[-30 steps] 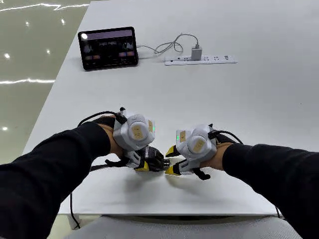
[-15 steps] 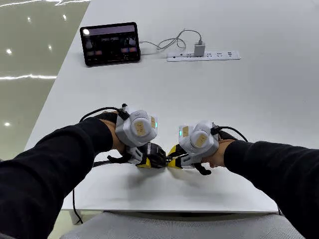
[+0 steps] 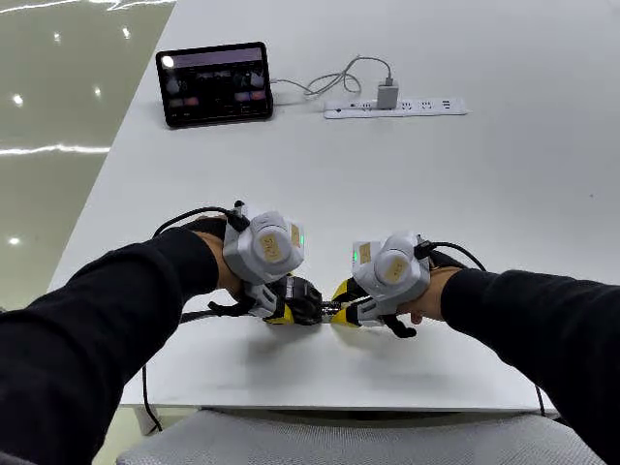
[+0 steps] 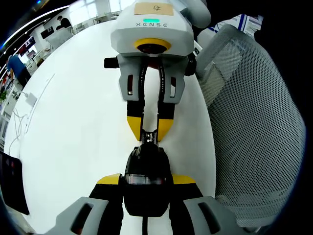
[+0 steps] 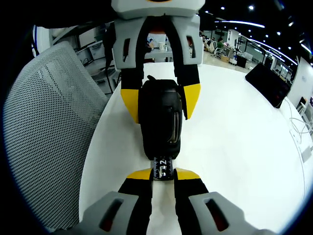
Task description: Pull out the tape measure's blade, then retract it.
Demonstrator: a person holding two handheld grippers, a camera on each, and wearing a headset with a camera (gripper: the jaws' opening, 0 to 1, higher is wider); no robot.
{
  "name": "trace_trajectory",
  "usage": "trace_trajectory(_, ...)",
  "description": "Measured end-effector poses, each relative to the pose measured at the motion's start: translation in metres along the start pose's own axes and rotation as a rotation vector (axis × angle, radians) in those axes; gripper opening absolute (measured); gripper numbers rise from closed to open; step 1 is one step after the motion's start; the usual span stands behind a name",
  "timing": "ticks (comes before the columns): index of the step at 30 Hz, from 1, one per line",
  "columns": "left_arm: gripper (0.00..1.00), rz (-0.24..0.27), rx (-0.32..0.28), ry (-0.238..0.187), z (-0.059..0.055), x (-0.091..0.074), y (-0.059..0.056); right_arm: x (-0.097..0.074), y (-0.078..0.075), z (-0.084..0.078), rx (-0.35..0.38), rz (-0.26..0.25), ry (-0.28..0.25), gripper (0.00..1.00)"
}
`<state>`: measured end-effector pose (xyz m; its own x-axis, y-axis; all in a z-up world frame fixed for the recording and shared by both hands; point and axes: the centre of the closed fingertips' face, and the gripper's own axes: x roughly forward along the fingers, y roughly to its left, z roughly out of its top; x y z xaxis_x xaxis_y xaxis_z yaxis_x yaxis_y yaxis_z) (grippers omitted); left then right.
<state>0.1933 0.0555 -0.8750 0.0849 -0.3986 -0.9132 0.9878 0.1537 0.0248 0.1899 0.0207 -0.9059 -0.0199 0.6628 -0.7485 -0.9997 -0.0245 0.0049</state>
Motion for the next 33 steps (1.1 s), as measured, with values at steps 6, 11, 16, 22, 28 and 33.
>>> trace_trajectory(6, 0.32, 0.004, -0.004, -0.005, 0.001, 0.000, 0.000, 0.008, 0.002, 0.007, -0.022, -0.007, -0.010, 0.12)
trace_trajectory(11, 0.32, 0.008, -0.014, -0.016, 0.000, -0.001, 0.001, 0.005, -0.001, 0.003, -0.006, 0.008, -0.013, 0.10)
trace_trajectory(16, 0.32, 0.008, -0.013, -0.017, 0.000, -0.001, 0.000, 0.001, 0.000, -0.001, 0.002, 0.002, -0.014, 0.10)
trace_trajectory(22, 0.32, 0.003, -0.006, -0.016, 0.000, -0.001, 0.000, -0.003, 0.001, -0.007, 0.016, -0.003, -0.012, 0.11)
trace_trajectory(28, 0.32, 0.005, -0.011, -0.019, 0.001, -0.001, 0.000, -0.005, 0.000, -0.010, 0.020, -0.008, -0.005, 0.11)
trace_trajectory(33, 0.32, 0.008, -0.015, -0.027, 0.001, -0.001, 0.000, -0.007, -0.001, -0.012, 0.033, -0.013, -0.006, 0.11)
